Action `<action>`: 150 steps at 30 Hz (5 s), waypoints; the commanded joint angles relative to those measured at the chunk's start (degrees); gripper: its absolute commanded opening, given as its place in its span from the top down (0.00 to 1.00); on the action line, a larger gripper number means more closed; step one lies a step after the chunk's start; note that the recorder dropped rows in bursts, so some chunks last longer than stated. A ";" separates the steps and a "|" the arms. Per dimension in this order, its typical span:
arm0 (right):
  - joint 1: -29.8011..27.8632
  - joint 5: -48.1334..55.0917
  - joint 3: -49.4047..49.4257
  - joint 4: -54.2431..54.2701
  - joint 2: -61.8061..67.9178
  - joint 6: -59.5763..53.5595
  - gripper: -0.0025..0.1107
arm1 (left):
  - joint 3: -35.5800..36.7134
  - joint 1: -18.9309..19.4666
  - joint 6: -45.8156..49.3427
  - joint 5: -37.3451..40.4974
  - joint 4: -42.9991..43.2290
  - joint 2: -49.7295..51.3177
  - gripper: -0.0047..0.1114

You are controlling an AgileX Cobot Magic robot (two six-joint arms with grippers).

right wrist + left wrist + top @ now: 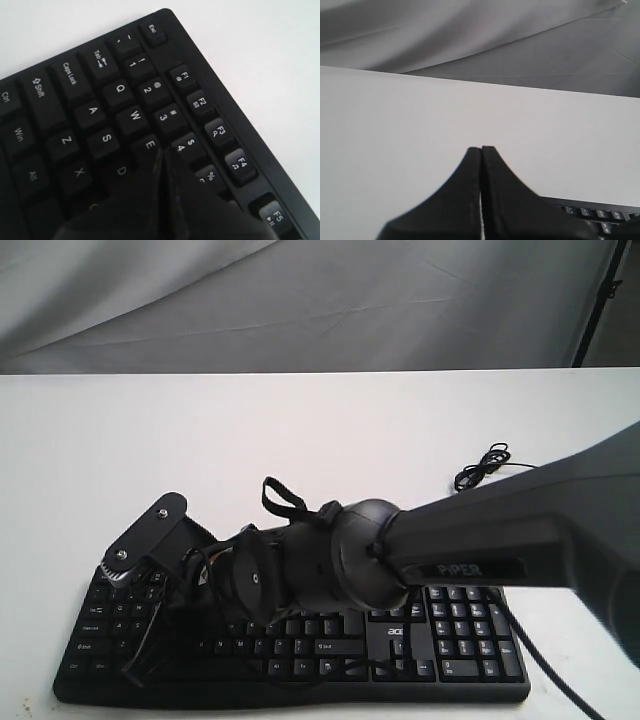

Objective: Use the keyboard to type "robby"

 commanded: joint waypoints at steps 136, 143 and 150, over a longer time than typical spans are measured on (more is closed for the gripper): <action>3.04 -4.80 12.40 1.32 -6.89 -1.07 0.98 | 0.28 -0.20 -0.24 -0.14 -0.54 -0.23 0.96; 3.04 -4.44 12.40 1.21 -8.16 -1.18 0.98 | 0.28 -0.20 -0.24 -0.14 -0.54 -0.23 0.96; 2.79 -4.10 12.40 0.70 -9.76 -1.28 0.98 | 0.28 -0.20 -0.24 -0.14 -0.54 -0.23 0.96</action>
